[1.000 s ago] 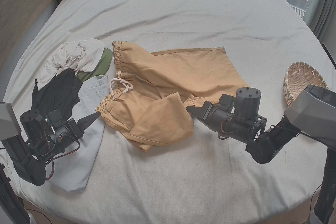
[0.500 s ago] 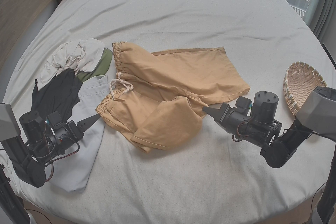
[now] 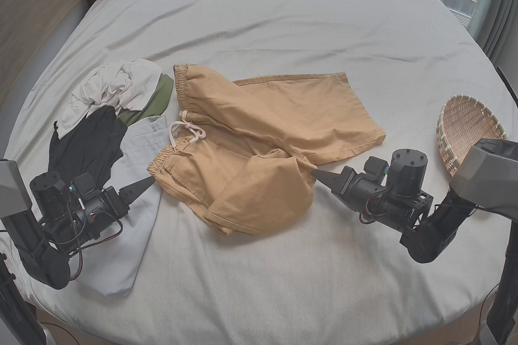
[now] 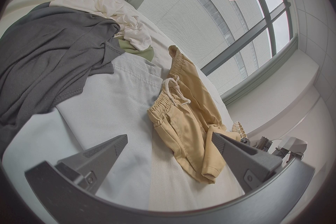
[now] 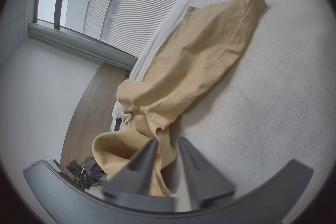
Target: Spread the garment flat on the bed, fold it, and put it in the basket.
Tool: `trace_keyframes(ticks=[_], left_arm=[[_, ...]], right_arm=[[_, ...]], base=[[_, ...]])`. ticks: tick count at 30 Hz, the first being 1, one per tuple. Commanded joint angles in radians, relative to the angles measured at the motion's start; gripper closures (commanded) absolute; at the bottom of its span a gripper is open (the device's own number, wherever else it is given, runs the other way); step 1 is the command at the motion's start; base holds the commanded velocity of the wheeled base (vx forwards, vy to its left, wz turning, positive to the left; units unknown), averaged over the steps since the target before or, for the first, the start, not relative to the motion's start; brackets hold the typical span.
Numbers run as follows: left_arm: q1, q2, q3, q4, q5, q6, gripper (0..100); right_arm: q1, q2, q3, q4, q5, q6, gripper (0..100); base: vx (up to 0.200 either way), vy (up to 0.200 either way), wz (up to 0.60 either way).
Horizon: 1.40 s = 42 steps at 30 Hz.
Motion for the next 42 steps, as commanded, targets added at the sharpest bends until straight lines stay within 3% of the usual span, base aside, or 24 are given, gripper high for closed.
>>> trace_keyframes(ticks=[1, 7, 20, 31, 42], left_arm=[[0.002, -0.001, 0.0, -0.001, 0.0, -0.002, 0], [0.002, -0.001, 0.002, -0.001, 0.0, -0.002, 0], [0.002, -0.01, 0.014, -0.001, 0.0, -0.003, 0], [0.002, -0.01, 0.009, -0.001, 0.0, 0.0, 0], [0.002, -0.01, 0.002, -0.001, 0.0, -0.002, 0]], right_arm=[[0.017, -0.043, 0.062, -0.004, 0.001, -0.001, 0], [0.08, -0.084, 0.142, -0.006, 0.003, 0.001, 0], [0.129, -0.009, 0.102, -0.084, 0.006, 0.007, 0], [0.237, -0.146, 0.155, -0.053, 0.037, 0.09, 0], [0.266, -0.159, 0.155, -0.062, 0.063, 0.127, 0]], base=[[0.0, 0.0, 0.0], [0.0, 0.0, 0.0], [0.0, 0.0, 0.0], [0.0, 0.0, 0.0], [0.0, 0.0, 0.0]])
